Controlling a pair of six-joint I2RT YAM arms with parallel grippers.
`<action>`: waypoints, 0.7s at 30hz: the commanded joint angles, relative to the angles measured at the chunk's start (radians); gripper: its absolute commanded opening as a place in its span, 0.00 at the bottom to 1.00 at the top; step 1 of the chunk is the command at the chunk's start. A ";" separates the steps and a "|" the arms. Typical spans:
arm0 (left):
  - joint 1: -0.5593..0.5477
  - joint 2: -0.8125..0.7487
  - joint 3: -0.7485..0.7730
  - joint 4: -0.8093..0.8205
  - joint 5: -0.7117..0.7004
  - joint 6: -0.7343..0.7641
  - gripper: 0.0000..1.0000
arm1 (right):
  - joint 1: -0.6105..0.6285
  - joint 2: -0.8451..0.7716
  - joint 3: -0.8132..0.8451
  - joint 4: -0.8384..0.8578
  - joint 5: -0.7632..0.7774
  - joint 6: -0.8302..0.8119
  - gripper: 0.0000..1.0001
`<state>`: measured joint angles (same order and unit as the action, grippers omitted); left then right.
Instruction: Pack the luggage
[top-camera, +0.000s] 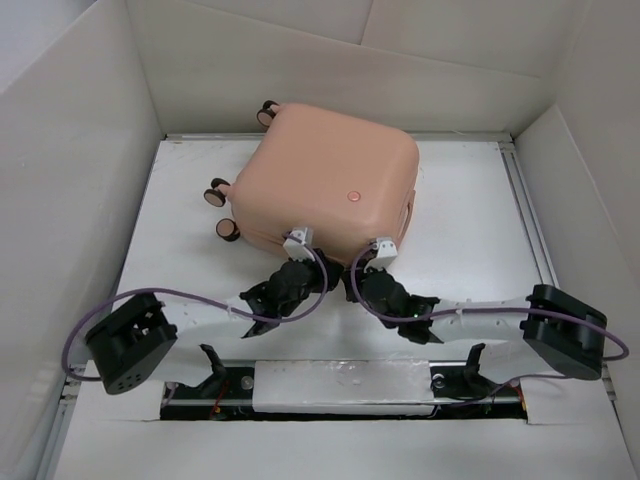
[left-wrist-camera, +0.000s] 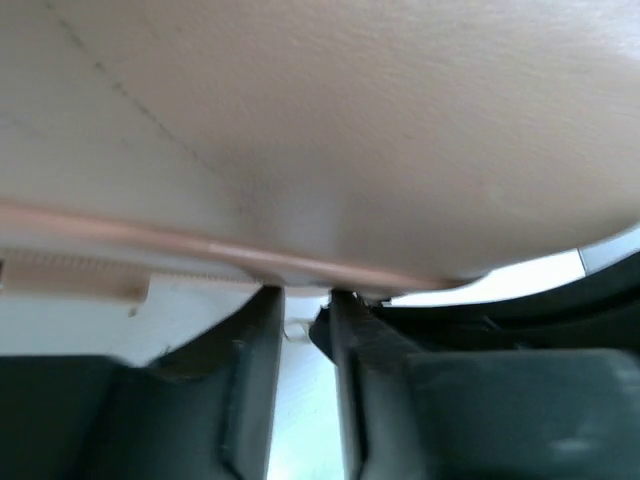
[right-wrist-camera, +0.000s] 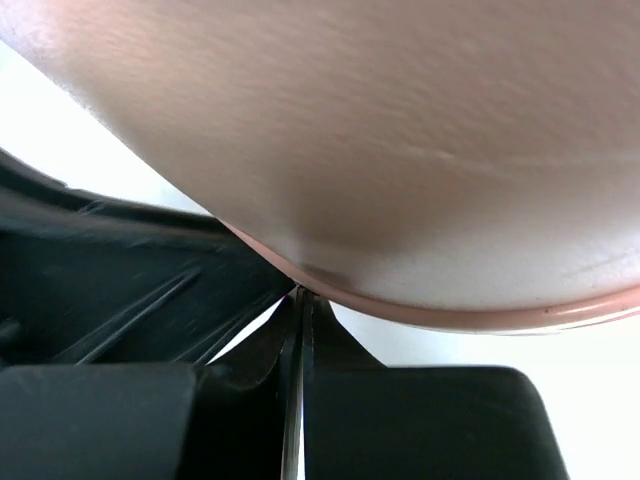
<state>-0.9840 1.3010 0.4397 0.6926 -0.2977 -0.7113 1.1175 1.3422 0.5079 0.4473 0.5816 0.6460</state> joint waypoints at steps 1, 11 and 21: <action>-0.005 -0.136 0.025 0.030 0.022 -0.017 0.28 | 0.031 0.055 0.029 0.168 -0.045 0.076 0.02; 0.149 -0.605 0.043 -0.539 -0.213 -0.085 0.84 | 0.128 -0.165 0.047 -0.256 -0.014 0.096 0.73; 0.927 -0.427 0.341 -0.596 0.431 -0.107 1.00 | 0.128 -0.541 -0.011 -0.498 0.058 0.139 0.77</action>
<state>-0.1780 0.8825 0.7593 0.0921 -0.1329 -0.7685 1.2388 0.8619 0.5064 0.0628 0.5835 0.7513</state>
